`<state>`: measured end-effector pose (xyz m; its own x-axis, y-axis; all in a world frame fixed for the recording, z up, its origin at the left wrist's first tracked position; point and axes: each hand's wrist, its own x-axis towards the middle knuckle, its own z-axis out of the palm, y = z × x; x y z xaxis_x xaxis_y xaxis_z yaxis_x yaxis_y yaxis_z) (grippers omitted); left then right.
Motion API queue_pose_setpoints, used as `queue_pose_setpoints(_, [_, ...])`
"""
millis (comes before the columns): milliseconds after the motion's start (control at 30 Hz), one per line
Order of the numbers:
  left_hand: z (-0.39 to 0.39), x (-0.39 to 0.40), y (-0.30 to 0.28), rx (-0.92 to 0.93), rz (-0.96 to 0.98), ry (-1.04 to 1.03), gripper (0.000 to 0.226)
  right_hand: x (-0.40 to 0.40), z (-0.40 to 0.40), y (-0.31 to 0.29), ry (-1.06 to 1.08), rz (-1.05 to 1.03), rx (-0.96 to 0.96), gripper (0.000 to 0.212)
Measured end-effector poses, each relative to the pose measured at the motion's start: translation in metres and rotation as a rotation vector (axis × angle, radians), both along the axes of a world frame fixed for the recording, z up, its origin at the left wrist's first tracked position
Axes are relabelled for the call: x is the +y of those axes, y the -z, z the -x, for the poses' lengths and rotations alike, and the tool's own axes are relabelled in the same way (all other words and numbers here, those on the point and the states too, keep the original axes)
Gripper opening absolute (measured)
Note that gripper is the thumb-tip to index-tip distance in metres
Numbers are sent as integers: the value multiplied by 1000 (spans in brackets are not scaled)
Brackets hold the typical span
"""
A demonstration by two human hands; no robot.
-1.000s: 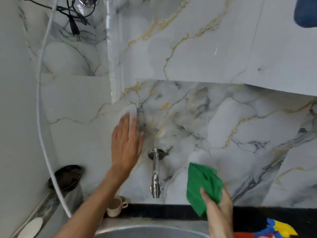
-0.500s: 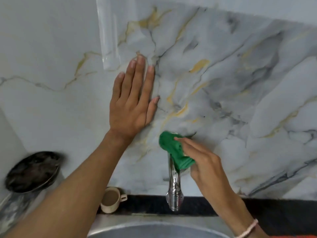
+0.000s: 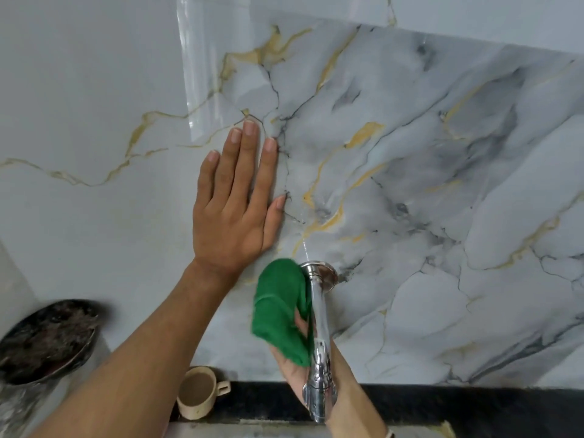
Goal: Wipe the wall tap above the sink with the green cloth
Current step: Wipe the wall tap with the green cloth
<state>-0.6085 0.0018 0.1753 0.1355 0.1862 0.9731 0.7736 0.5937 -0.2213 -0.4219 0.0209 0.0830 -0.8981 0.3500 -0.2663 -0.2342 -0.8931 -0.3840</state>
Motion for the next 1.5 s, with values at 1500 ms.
queue_pose_setpoints(1500, [-2, -1, 1, -14, -11, -58, 65, -47, -28, -24, 672, -2192, -940, 45])
